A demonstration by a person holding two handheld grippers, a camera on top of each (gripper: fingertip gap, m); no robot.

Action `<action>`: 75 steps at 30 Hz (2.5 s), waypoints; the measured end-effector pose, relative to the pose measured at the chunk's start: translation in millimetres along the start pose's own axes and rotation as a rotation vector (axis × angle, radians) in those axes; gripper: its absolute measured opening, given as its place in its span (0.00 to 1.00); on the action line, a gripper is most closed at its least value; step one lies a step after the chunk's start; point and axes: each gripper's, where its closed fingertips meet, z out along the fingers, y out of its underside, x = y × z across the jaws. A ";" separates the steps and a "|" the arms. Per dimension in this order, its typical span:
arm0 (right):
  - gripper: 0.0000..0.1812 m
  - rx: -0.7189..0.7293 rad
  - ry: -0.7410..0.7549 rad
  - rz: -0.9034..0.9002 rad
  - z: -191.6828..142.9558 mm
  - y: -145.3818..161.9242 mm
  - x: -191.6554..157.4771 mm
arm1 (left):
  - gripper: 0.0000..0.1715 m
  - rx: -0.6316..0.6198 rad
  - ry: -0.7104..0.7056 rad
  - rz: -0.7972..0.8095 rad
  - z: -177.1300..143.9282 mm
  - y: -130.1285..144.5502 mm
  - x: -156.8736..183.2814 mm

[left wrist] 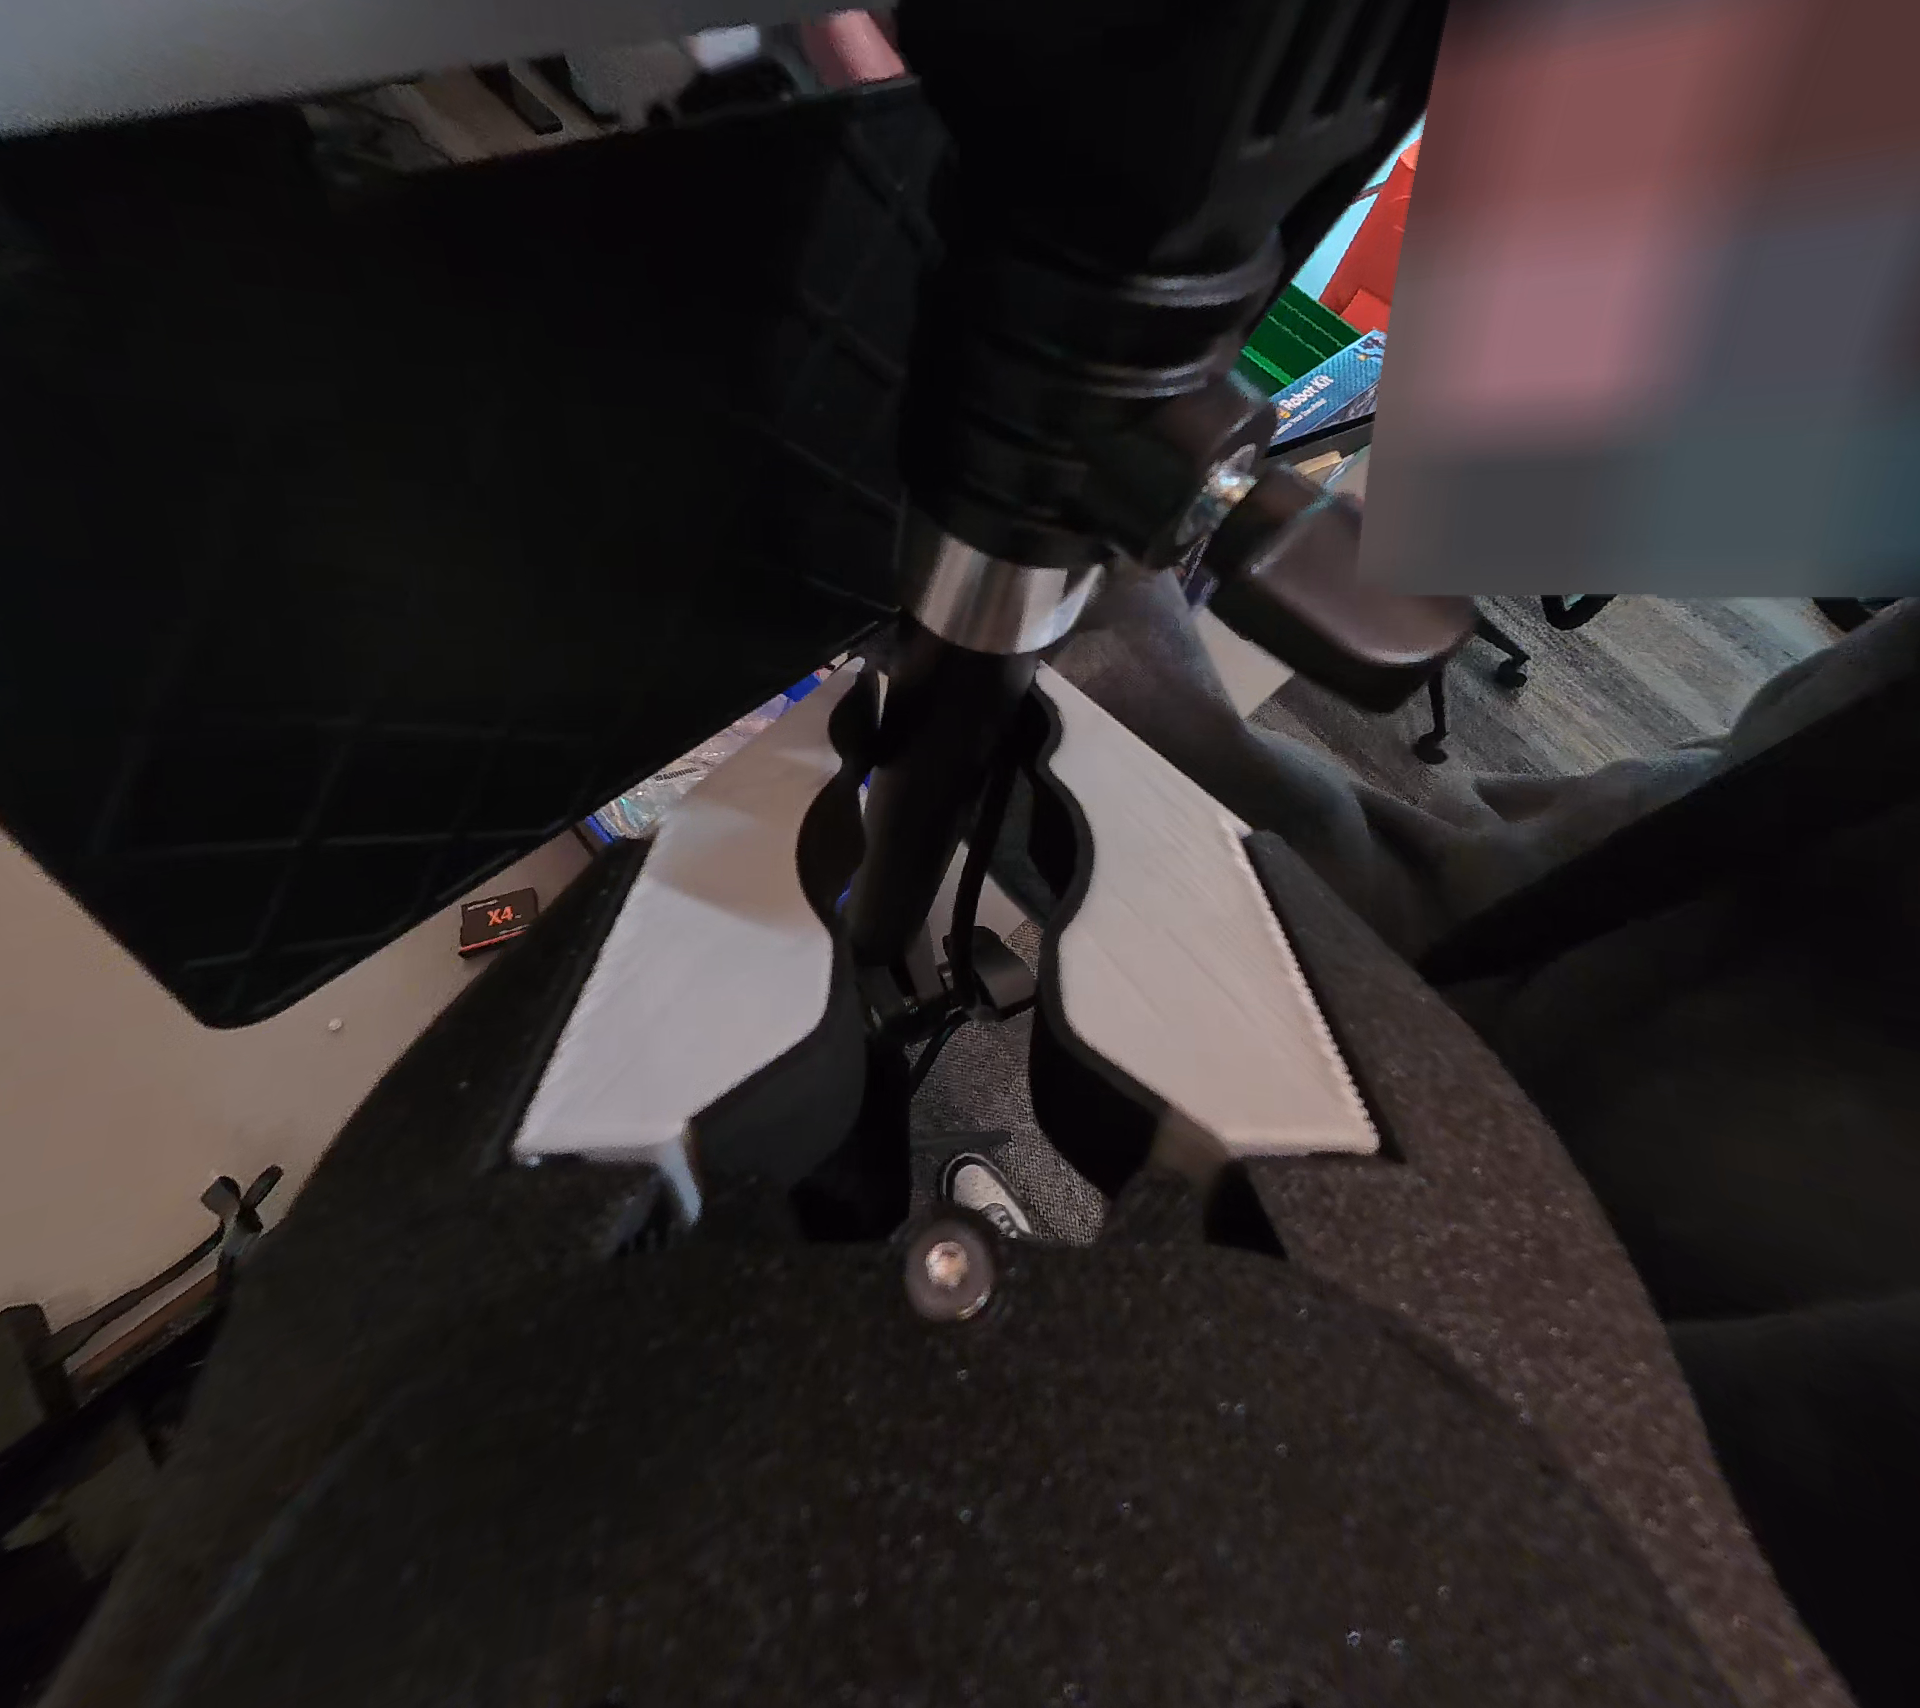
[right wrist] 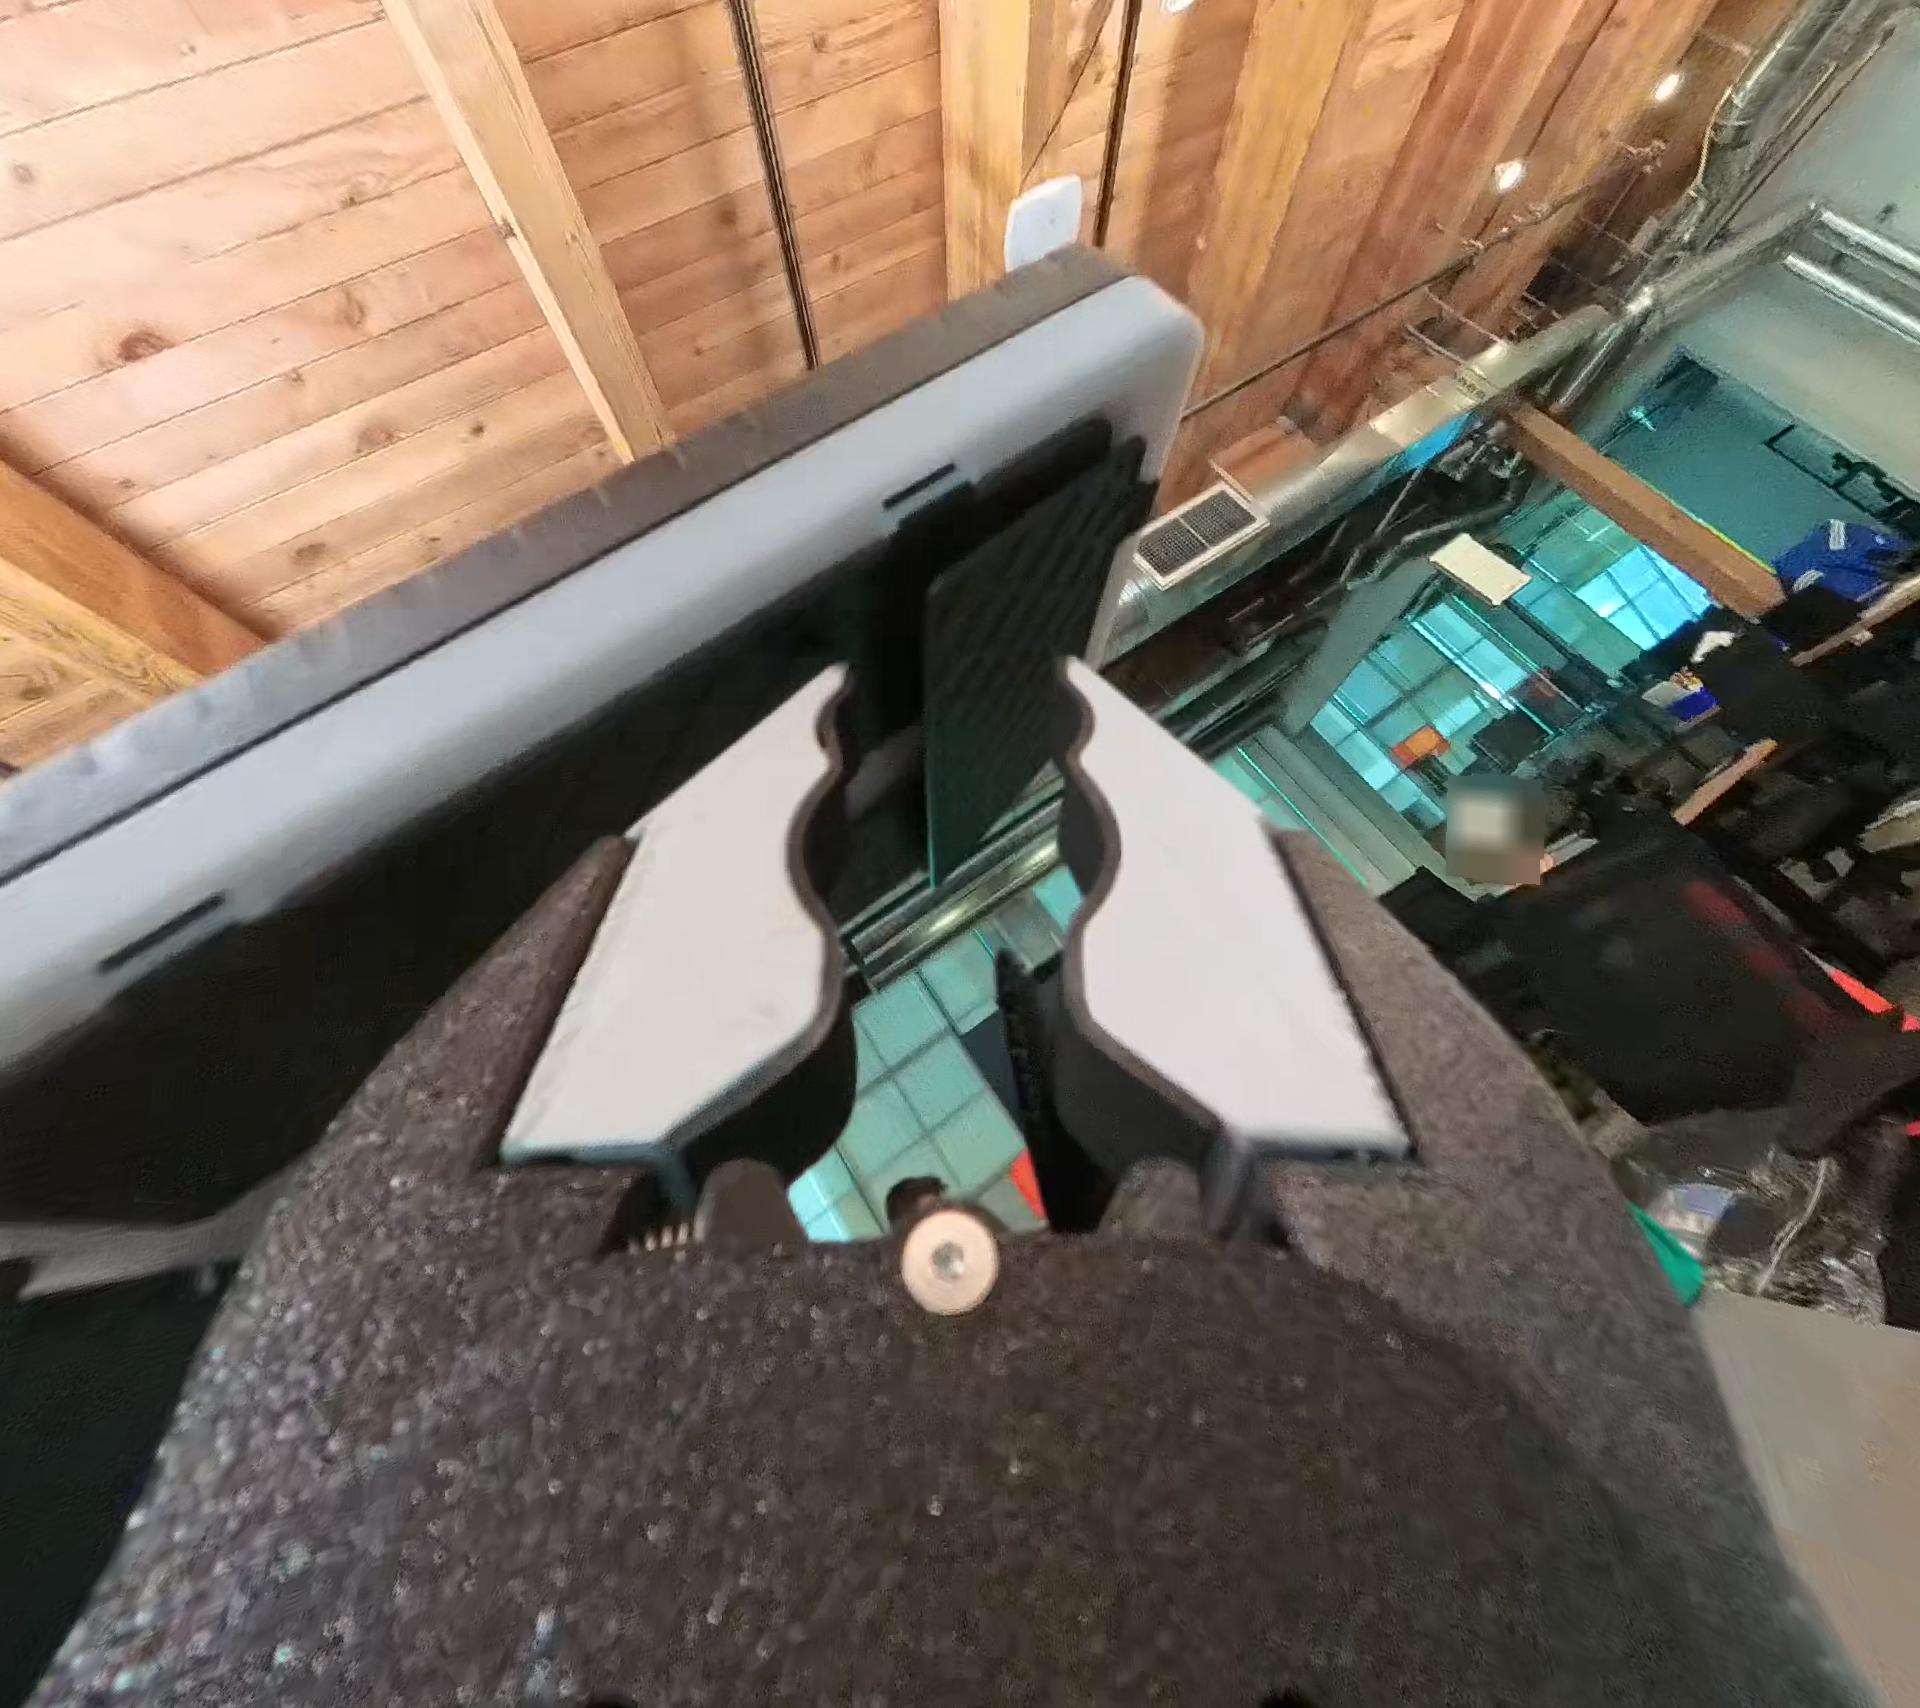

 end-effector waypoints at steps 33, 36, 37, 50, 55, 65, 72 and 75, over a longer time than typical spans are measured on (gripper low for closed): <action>0.00 -0.088 0.124 0.134 72.6 -4.9 151.8 | 0.15 0.025 0.011 -0.015 0.4 -0.9 -0.2; 0.00 -0.169 0.142 0.187 51.7 24.1 144.2 | 0.15 0.025 0.018 -0.018 0.2 -1.3 -1.9; 0.00 -0.166 0.100 0.190 50.0 28.5 130.6 | 0.15 0.025 0.020 -0.016 0.2 -1.3 -1.6; 0.00 -0.299 0.112 0.097 65.0 32.2 113.5 | 0.15 0.076 0.064 -0.046 0.7 -3.0 1.2; 0.08 -0.370 0.152 0.048 -35.8 44.8 45.0 | 0.15 0.120 0.168 -0.062 1.5 -4.6 7.1; 0.26 -0.366 0.159 -0.354 -170.2 45.3 -136.3 | 0.28 0.140 0.464 0.047 -33.5 21.9 5.4; 0.38 -0.532 0.415 -0.587 -140.9 104.5 -168.3 | 0.27 0.190 0.531 0.034 -94.4 55.5 -58.1; 0.44 -0.612 0.503 -0.630 -129.4 142.2 -174.4 | 0.28 0.210 0.597 -0.064 -100.5 39.6 -98.1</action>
